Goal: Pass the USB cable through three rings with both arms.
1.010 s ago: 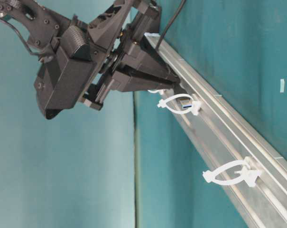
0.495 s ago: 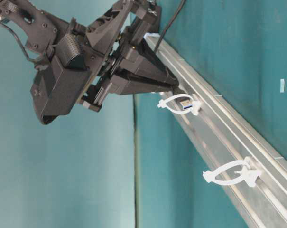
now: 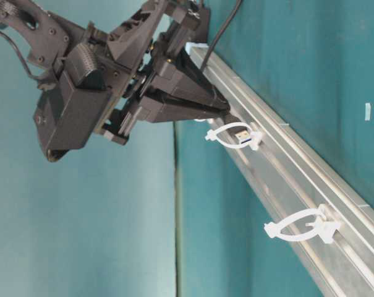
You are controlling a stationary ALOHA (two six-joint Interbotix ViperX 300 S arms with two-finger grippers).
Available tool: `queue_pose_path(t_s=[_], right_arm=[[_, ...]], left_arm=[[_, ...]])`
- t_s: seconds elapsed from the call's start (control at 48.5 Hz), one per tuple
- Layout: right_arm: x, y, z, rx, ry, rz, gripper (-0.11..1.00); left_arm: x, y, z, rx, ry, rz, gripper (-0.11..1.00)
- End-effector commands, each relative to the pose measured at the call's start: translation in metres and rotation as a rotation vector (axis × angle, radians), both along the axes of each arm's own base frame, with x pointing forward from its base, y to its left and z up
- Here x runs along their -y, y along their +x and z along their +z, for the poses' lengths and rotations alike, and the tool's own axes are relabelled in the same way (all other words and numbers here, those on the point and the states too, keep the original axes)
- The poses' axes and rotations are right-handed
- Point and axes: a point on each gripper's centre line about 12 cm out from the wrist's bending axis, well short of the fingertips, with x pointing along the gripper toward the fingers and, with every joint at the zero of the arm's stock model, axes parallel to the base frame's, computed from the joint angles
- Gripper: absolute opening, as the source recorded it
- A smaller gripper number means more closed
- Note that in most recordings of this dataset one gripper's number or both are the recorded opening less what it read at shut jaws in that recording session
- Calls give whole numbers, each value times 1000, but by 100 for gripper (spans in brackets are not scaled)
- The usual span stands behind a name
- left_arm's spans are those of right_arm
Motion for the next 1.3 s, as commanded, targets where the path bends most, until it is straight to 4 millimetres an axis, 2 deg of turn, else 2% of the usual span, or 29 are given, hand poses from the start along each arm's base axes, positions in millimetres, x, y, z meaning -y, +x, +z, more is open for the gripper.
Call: queue_pose_path(t_s=[0.0, 0.247, 0.515, 0.824, 1.278], right_arm=[[-2, 3, 6, 19, 9, -10, 9], [1, 2, 7, 18, 6, -14, 9], [-13, 6, 7, 23, 5, 24, 9], [-20, 9, 8, 37, 16, 27, 9], [-32, 17, 12, 105, 128, -54, 9]], left_arm=[[0, 1, 5, 16, 4, -2, 97], [0, 2, 5, 17, 3, -2, 97], [0, 2, 5, 17, 3, -2, 97], [0, 2, 4, 12, 2, -2, 97], [0, 3, 6, 34, 1, 0, 97]])
